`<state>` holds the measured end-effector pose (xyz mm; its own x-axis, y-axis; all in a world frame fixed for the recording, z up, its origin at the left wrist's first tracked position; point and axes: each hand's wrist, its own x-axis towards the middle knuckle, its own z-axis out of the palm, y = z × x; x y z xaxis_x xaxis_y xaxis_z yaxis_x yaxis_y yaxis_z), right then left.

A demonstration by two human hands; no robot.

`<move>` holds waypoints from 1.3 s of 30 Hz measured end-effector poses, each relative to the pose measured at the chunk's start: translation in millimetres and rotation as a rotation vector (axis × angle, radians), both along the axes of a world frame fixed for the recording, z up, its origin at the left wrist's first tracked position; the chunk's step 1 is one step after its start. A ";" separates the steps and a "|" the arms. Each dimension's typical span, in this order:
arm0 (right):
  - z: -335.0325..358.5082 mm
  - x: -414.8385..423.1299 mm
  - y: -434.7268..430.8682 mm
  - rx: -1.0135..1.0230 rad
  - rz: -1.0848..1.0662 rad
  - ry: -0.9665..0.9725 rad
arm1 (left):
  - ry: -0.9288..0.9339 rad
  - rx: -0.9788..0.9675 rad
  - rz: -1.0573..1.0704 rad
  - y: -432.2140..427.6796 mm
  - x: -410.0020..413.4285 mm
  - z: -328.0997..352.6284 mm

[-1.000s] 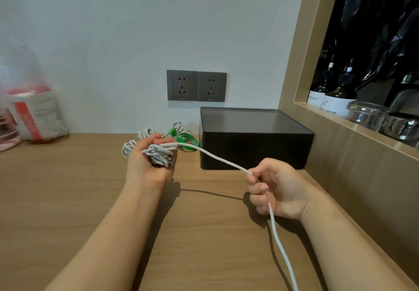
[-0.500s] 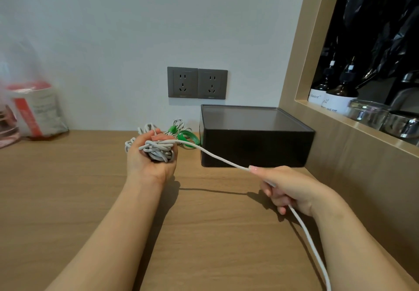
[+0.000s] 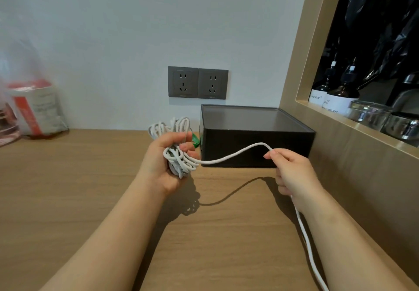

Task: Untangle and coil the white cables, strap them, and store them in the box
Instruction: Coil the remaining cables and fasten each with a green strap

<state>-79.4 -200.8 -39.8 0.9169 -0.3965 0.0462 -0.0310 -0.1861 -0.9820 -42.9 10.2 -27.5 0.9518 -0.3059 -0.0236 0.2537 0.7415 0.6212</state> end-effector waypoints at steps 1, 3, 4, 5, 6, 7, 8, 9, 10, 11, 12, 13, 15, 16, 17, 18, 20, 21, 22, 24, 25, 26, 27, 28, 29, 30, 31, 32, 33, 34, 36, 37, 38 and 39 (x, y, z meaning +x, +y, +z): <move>0.4 -0.4 2.3 -0.022 -0.018 -0.026 | -0.016 0.059 -0.020 -1.3 -1.2 -0.7; 2.1 -1.4 6.1 -0.022 -0.035 -0.050 | -0.043 0.184 -0.078 -4.6 -4.8 -1.5; 3.2 -2.3 7.4 -0.004 -0.035 -0.050 | -0.058 0.241 -0.113 -6.4 -7.0 -2.4; 4.3 -3.5 8.4 0.015 -0.030 -0.041 | -0.074 0.291 -0.146 -8.2 -9.4 -2.8; 5.1 -4.8 9.0 0.022 -0.020 -0.027 | -0.099 0.342 -0.169 -10.4 -11.6 -3.3; 5.5 -5.8 9.5 0.012 -0.008 -0.011 | -0.131 0.391 -0.179 -12.9 -13.3 -3.8; 5.5 -6.6 10.1 -0.008 0.005 0.002 | -0.162 0.432 -0.182 -15.1 -14.2 -4.8; 5.4 -6.9 11.0 -0.032 0.013 0.009 | -0.184 0.464 -0.184 -17.3 -14.4 -6.3; 5.0 -7.0 12.1 -0.059 0.015 0.011 | -0.199 0.501 -0.183 -19.0 -14.6 -7.7; 4.3 -6.4 13.2 -0.089 0.015 0.006 | -0.215 0.553 -0.173 -20.3 -14.7 -9.1; 3.3 -5.5 14.6 -0.119 0.014 -0.004 | -0.230 0.618 -0.156 -21.7 -15.1 -10.3; 2.3 -4.9 16.1 -0.148 0.014 -0.017 | -0.242 0.679 -0.137 -22.9 -15.4 -11.4; 0.1 -2.9 19.3 -0.200 0.022 -0.060 | -0.265 0.770 -0.113 -25.6 -16.5 -12.6; -1.3 -1.5 20.5 -0.221 0.025 -0.085 | -0.279 0.798 -0.106 -27.2 -16.9 -12.7; -2.9 0.1 21.3 -0.235 0.022 -0.109 | -0.288 0.810 -0.100 -28.7 -17.5 -12.5; -4.3 1.7 21.9 -0.245 0.014 -0.129 | -0.292 0.812 -0.095 -29.9 -18.3 -11.8; -6.6 4.2 22.4 -0.266 -0.009 -0.156 | -0.295 0.812 -0.076 -32.0 -19.4 -10.7; -7.5 5.1 22.4 -0.288 -0.021 -0.166 | -0.304 0.826 -0.061 -33.1 -19.8 -10.3; -8.1 5.6 22.6 -0.319 -0.034 -0.176 | -0.321 0.855 -0.042 -34.5 -20.3 -10.2; -9.1 5.5 23.1 -0.383 -0.049 -0.207 | -0.364 0.942 0.007 -37.3 -20.4 -11.3; -9.3 5.0 23.6 -0.401 -0.049 -0.224 | -0.386 0.984 0.029 -38.5 -20.2 -12.3; -9.2 4.4 24.2 -0.405 -0.043 -0.238 | -0.404 1.017 0.041 -39.4 -20.1 -13.2; -8.9 4.0 25.1 -0.401 -0.032 -0.249 | -0.421 1.043 0.040 -40.5 -20.5 -14.1; -8.5 3.4 26.1 -0.398 -0.019 -0.255 | -0.437 1.061 0.034 -41.8 -21.6 -14.6; -7.9 2.9 27.3 -0.398 -0.008 -0.255 | -0.452 1.071 0.030 -42.8 -22.1 -15.5; -7.3 2.5 28.3 -0.390 -0.001 -0.253 | -0.461 1.075 0.035 -43.8 -22.6 -16.0; -7.0 2.4 29.0 -0.368 0.002 -0.250 | -0.467 1.080 0.048 -44.6 -22.7 -16.4; -6.8 2.8 29.3 -0.335 0.002 -0.249 | -0.474 1.093 0.066 -44.6 -22.4 -16.5; -6.8 3.1 29.1 -0.302 -0.003 -0.248 | -0.479 1.113 0.076 -44.6 -21.8 -16.8; -6.6 3.2 28.9 -0.267 -0.011 -0.249 | -0.480 1.134 0.078 -44.3 -21.3 -16.9; -5.8 2.6 28.5 -0.194 -0.037 -0.258 | -0.477 1.167 0.072 -43.6 -19.7 -17.5; -5.2 2.4 28.4 -0.170 -0.049 -0.264 | -0.473 1.179 0.069 -43.3 -19.3 -17.5; -4.7 2.1 28.7 -0.160 -0.052 -0.267 | -0.471 1.186 0.067 -43.0 -19.4 -17.4; -4.1 1.6 29.2 -0.155 -0.042 -0.267 | -0.467 1.184 0.067 -42.8 -19.5 -17.5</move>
